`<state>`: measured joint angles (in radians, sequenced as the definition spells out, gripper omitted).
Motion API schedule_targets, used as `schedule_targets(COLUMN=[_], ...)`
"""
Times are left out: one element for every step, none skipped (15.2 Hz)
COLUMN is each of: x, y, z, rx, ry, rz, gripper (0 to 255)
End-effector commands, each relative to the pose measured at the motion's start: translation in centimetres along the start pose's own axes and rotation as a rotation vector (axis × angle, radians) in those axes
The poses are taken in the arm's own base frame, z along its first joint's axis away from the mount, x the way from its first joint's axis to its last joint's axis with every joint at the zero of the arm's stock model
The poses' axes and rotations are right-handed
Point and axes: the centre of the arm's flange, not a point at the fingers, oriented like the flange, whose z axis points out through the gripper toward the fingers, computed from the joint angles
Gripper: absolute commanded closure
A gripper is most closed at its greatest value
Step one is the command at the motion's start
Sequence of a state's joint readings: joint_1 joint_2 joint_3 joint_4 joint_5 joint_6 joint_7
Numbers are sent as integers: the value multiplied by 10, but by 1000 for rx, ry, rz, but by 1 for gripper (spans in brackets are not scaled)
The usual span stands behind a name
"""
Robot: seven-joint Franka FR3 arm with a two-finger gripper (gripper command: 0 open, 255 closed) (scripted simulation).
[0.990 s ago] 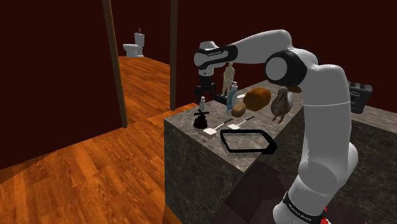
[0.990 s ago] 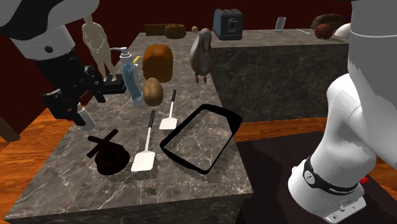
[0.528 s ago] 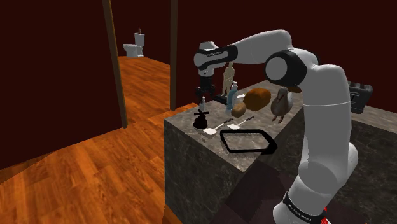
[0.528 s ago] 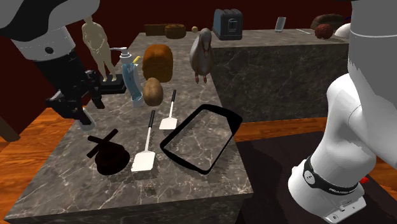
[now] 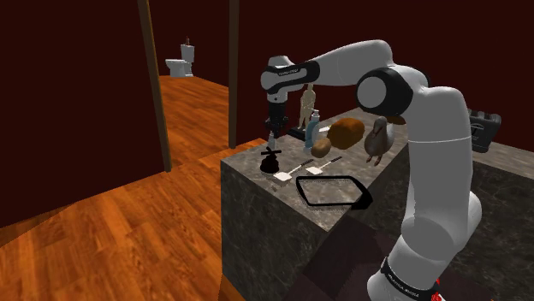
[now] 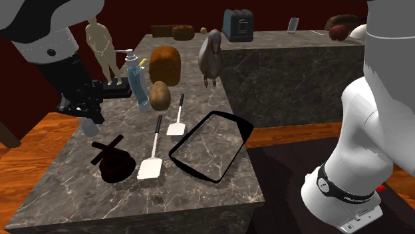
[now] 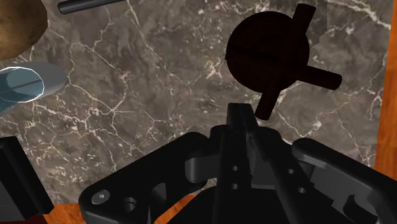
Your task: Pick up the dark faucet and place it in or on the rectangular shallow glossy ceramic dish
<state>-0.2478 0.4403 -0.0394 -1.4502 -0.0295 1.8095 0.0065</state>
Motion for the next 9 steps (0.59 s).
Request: schedule_targets(x=[0,0,-6,-12,-18,-24,-25,-25,-25], y=[0,0,-4,-8,-11,-14,-15,-15,-15], z=[0,0,10,20,31,41,42,47,52], rx=[0,0,15,29,44,59,61,61,61], ry=[0,0,1,2,3,4,4,4,4], rz=[0,0,-69,-139,-208,-277,-286,-286,-286], gripper=[255,0,0,0,0,0,0,0,0])
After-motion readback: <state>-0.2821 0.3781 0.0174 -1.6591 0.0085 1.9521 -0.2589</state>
